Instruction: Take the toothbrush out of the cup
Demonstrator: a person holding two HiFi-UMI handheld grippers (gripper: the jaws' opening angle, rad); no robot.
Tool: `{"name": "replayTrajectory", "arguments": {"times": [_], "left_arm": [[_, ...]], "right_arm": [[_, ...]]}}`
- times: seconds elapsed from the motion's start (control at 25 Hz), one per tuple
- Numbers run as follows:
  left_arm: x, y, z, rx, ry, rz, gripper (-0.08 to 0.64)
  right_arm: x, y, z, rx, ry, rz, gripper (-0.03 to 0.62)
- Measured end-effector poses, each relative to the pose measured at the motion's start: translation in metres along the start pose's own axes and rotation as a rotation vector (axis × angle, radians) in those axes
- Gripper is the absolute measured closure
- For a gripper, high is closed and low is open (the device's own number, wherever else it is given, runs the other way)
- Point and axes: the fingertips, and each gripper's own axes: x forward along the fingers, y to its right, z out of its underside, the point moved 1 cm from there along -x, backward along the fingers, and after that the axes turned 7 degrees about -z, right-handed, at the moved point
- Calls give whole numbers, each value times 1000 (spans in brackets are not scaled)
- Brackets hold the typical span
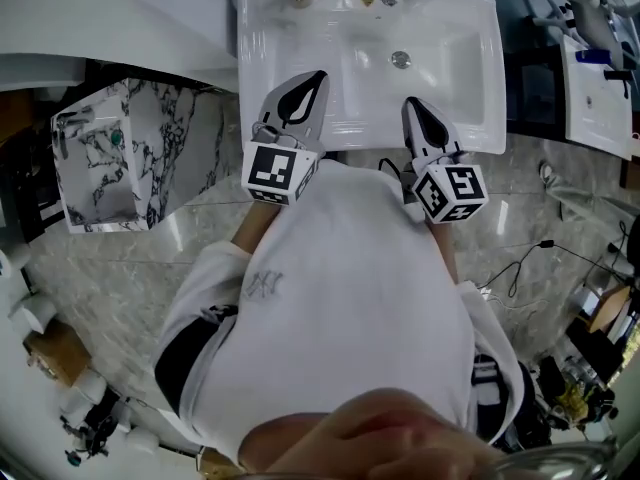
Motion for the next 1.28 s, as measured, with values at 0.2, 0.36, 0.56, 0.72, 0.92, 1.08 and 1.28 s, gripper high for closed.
{"name": "replayTrajectory", "arguments": {"times": [0.2,0.36,0.56,0.72,0.92,1.08,1.28], "left_arm": [[20,-17,10,-9,-25,15,545],[33,-31,20,-18,-49,12,545],[39,-50,18,-21,-36,-24,545],[42,-59,16,-23,-26,-67,545],[49,-58,14,-22,-34,-111,545],[55,-58,9,-37,-14,-155,543],[59,-73,0,-3,8,-227,543]], "right_arm": [[18,11,5,20,-22,45,577],[30,21,8,40,-31,75,577],[45,20,8,43,-43,71,577],[53,22,7,42,-45,50,577],[56,36,1,47,-51,36,577],[60,50,-5,47,-62,19,577],[74,55,-15,40,-58,-27,577]]}}
